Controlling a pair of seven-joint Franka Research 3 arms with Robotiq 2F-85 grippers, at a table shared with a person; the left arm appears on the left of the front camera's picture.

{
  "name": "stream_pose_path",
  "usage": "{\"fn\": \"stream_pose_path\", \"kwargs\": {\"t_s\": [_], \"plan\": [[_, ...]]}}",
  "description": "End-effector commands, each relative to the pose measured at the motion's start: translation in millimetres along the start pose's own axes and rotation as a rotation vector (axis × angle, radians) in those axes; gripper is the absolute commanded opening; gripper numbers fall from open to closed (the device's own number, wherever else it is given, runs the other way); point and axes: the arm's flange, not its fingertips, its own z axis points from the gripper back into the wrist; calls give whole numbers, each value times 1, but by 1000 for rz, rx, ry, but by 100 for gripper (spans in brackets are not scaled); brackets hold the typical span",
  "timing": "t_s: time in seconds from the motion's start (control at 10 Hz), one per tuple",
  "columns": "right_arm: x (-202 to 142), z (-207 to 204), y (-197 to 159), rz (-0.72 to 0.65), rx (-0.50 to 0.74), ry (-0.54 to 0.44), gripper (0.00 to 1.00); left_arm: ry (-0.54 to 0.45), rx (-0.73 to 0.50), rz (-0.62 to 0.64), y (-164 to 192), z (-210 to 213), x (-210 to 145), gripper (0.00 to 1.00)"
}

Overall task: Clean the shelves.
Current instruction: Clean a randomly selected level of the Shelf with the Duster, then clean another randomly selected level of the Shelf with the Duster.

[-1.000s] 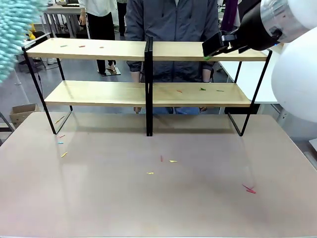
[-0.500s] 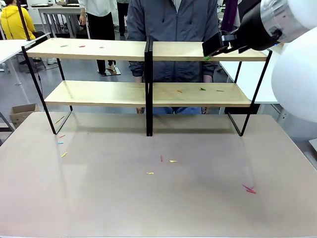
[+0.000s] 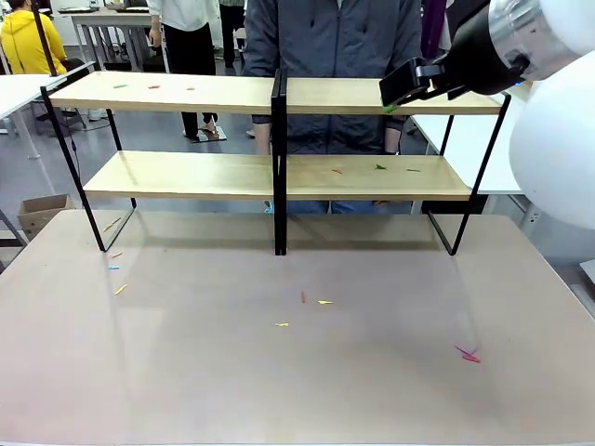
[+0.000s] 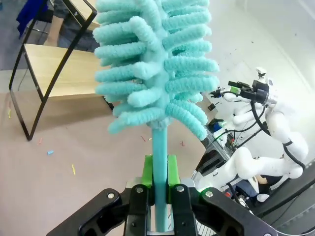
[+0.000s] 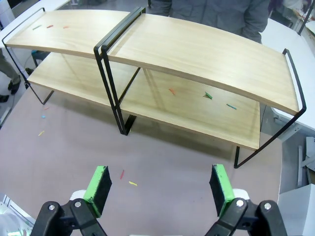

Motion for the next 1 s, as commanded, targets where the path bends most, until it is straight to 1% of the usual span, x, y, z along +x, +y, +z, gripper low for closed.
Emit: {"fn": "stream_pose_path", "kwargs": {"t_s": [0.0, 0.6, 0.7, 0.8, 0.9], "plan": [[0, 0, 0, 2, -2, -3, 100, 6, -11, -20, -3, 3, -2, 0], [0, 0, 0, 2, -2, -3, 100, 6, -11, -20, -3, 3, -2, 0], [0, 0, 0, 2, -2, -3, 100, 0, 0, 0, 0, 0, 0, 13], [0, 0, 0, 2, -2, -3, 100, -10, 65, -18, -23, -7, 3, 13], [0, 0, 0, 2, -2, -3, 100, 66, -10, -44, -36, -20, 2, 13]]}}
